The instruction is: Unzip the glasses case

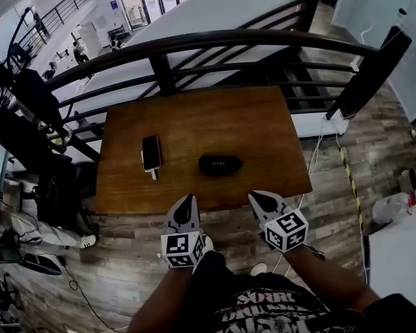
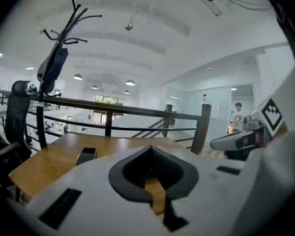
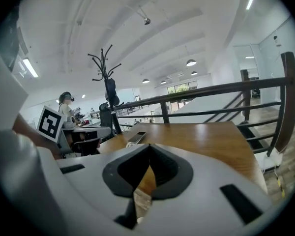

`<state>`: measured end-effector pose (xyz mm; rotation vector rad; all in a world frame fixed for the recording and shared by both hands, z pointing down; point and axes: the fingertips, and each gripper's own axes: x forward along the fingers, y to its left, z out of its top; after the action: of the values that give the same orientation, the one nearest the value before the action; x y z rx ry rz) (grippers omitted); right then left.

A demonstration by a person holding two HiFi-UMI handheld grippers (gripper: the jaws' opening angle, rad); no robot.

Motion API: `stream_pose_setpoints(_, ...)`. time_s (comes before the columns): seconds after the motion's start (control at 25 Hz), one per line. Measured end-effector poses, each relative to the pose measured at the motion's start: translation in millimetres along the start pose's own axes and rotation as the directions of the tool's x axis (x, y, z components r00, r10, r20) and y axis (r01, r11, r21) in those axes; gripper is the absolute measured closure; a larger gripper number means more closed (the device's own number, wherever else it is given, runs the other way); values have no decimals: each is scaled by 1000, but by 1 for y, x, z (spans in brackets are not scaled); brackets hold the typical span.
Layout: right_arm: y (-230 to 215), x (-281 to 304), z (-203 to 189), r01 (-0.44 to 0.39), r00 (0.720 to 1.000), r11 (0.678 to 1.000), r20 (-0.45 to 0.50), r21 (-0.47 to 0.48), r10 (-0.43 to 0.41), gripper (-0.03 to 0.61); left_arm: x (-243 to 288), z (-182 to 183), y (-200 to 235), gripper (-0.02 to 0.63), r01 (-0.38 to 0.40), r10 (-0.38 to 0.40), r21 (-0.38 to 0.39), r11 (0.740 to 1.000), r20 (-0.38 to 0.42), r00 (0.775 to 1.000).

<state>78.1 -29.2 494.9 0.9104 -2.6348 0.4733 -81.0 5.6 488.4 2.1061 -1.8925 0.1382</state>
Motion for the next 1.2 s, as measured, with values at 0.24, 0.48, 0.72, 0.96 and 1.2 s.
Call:
stream_pose_setpoints(0.24, -6, 81, 5, 88, 995, 996, -51, 35, -86, 580, 65, 3, 51, 611, 128, -127, 8, 992, -56, 990)
stream_pose_setpoints(0.48, -11, 126, -9, 169, 980, 984, -113, 55, -162, 580, 113, -12, 69, 611, 255, -249, 35, 966, -124, 961)
stream_pose_setpoints(0.72, -25, 169, -33, 159, 968, 987, -201, 18, -152, 580, 170, -26, 81, 610, 310, -290, 77, 948, -201, 936)
stream_pose_setpoints(0.96, -30, 206, -83, 163, 933, 987, -324, 0, -154, 580, 210, -71, 53, 609, 523, -449, 66, 850, -430, 783)
stream_pose_setpoints(1.2, -33, 247, -117, 118, 894, 993, -432, -29, -119, 579, 246, -97, 34, 609, 652, -529, 5, 758, -579, 620)
